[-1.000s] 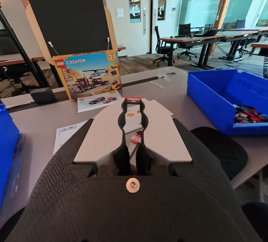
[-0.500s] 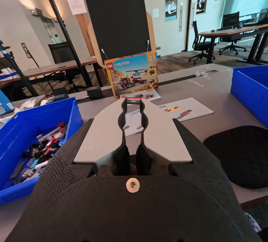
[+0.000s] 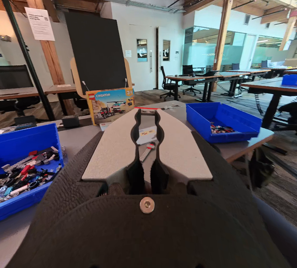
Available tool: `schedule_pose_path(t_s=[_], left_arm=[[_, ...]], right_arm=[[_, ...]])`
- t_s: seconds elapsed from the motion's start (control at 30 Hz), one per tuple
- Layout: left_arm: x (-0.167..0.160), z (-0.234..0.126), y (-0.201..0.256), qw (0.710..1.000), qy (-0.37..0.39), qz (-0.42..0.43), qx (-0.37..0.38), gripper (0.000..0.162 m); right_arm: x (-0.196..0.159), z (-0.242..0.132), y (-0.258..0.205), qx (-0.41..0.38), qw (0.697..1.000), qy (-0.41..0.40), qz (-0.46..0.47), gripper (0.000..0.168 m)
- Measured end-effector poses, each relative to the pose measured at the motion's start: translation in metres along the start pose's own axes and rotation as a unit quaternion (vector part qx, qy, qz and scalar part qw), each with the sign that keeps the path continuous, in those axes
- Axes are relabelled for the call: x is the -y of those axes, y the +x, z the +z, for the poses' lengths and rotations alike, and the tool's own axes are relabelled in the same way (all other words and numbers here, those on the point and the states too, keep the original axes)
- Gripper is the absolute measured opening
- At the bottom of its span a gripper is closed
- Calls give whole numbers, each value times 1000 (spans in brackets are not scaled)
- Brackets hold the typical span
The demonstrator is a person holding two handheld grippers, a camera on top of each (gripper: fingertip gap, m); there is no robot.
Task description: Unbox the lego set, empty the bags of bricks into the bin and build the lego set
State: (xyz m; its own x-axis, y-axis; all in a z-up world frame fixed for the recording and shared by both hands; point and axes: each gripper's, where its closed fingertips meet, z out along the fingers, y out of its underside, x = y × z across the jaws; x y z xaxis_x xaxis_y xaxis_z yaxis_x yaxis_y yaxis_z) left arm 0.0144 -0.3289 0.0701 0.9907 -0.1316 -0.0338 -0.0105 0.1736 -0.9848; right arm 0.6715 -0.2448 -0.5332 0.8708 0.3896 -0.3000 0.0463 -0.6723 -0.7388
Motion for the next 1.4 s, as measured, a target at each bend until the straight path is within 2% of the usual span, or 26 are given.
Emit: schedule_pose_path(t_s=[0.17, 0.27, 0.37, 0.47, 0.6, 0.73, 0.83, 0.97, 1.1, 1.2, 1.33, 1.4], left_arm=[[-15, -12, 26, 994, -40, 20, -102, 16], [-28, -11, 44, 983, -62, 32, -167, 16], [-36, -8, 58, 970, -63, 27, -231, 16], [-45, -11, 70, 951, -59, 3, -303, 16], [-71, -13, 69, 934, -73, -1, -349, 16], [-105, -3, 55, 922, -94, 5, -377, 16], [-132, 18, 38, 914, -104, -4, -392, 16], [-160, 49, 13, 911, -125, -10, -393, 16], [-149, 63, -5, 922, -130, -2, -364, 16], [-126, 60, -5, 932, -129, 18, -338, 16], [-96, 46, 17, 931, -105, 38, -347, 16], [-90, 37, 31, 930, -93, 32, -355, 16]], right_arm=[[135, -126, -51, -28, 989, 127, -69, 8], [208, -186, -99, -35, 974, 178, -135, 8], [266, -219, -158, -31, 957, 204, -203, 8], [315, -228, -225, -10, 938, 228, -263, 8], [368, -208, -312, 50, 920, 224, -318, 8], [409, -163, -363, 76, 914, 186, -354, 8], [429, -115, -371, 65, 914, 140, -374, 8], [460, -53, -354, 14, 912, 71, -404, 8], [495, -14, -340, -1, 895, 1, -446, 8], [486, 5, -327, 61, 889, -118, -437, 8], [479, 31, -309, 102, 899, -180, -386, 8], [476, 42, -296, 84, 897, -207, -381, 8]])
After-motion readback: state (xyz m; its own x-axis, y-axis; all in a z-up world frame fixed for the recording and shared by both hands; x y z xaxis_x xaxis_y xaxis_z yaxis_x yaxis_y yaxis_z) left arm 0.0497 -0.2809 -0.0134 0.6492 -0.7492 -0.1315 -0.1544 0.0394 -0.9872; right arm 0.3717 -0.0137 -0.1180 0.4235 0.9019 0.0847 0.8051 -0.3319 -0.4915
